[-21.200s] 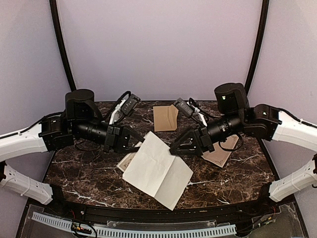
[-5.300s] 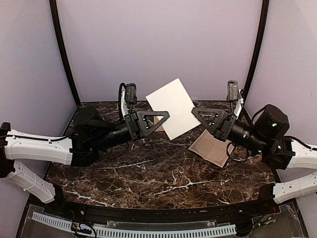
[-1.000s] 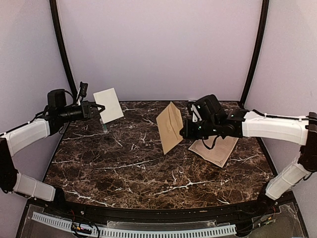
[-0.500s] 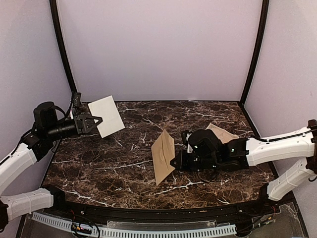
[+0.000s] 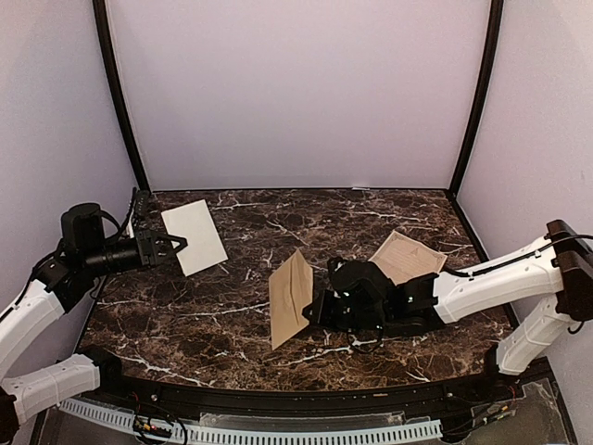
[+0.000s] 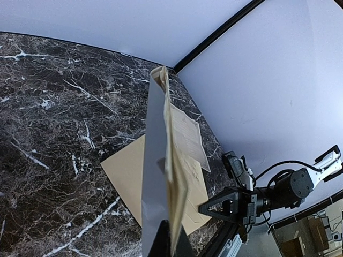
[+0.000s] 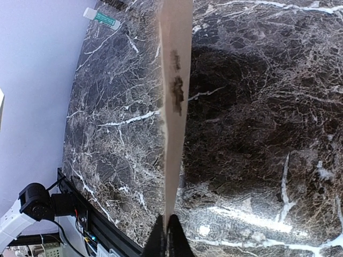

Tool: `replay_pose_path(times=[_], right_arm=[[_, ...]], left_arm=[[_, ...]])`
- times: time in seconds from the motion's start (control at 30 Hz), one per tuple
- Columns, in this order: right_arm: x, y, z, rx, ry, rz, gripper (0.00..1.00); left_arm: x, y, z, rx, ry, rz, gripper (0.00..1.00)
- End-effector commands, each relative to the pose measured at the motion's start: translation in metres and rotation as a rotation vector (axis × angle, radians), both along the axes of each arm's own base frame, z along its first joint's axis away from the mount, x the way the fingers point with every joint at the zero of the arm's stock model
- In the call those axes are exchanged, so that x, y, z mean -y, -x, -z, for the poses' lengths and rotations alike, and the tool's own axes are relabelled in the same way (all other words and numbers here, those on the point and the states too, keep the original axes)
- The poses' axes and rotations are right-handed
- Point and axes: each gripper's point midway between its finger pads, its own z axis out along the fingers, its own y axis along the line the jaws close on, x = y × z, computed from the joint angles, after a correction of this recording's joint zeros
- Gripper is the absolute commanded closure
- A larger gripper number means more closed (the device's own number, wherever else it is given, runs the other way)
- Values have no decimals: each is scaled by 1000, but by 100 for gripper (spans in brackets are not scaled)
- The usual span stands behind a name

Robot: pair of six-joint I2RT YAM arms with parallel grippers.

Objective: Place the letter into the envelope and seal it
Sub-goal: Move the envelope to the center of the board.

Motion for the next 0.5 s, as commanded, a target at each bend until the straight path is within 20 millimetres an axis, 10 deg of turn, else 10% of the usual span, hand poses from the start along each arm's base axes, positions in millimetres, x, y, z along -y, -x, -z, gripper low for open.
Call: replay_pose_path(times=[0.0, 0.23, 0.47], right_arm=[[4, -2, 3, 0, -2, 45, 88], [20, -5, -2, 32, 37, 77, 42], [65, -14, -39, 156, 109, 154, 17]], left_arm=[[-1, 4, 13, -36, -12, -2, 100], [0, 5, 8, -28, -15, 4, 100], [14, 15, -2, -18, 40, 90, 100]])
